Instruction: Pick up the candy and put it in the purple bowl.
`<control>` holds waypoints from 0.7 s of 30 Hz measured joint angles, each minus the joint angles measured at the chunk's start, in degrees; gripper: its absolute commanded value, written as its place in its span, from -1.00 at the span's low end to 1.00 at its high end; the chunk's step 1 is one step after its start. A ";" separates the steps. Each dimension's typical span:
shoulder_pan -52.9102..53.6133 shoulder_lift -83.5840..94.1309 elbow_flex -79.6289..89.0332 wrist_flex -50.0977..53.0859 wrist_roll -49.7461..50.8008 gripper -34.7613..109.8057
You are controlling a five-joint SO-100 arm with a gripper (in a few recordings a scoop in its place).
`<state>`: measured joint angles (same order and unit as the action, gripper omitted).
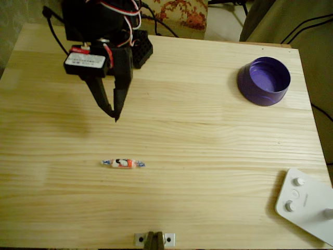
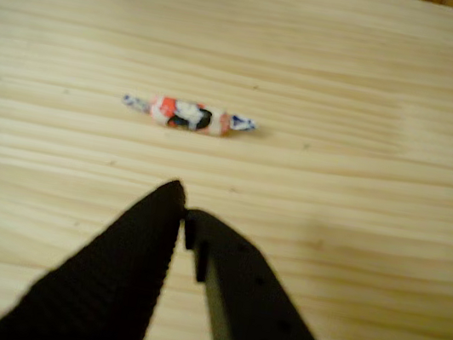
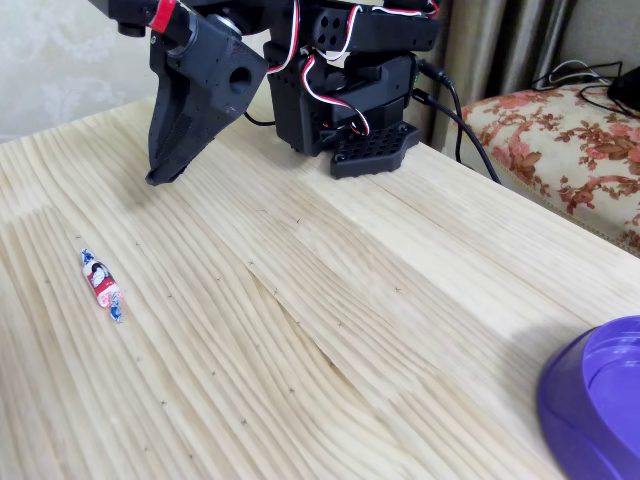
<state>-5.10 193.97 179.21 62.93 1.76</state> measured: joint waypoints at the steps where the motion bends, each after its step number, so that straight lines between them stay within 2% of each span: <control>1: 0.00 0.00 0.00 0.00 0.00 -0.52; 21: -0.35 0.00 0.00 0.00 -0.53 -0.52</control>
<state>-5.45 193.97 179.21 62.93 1.23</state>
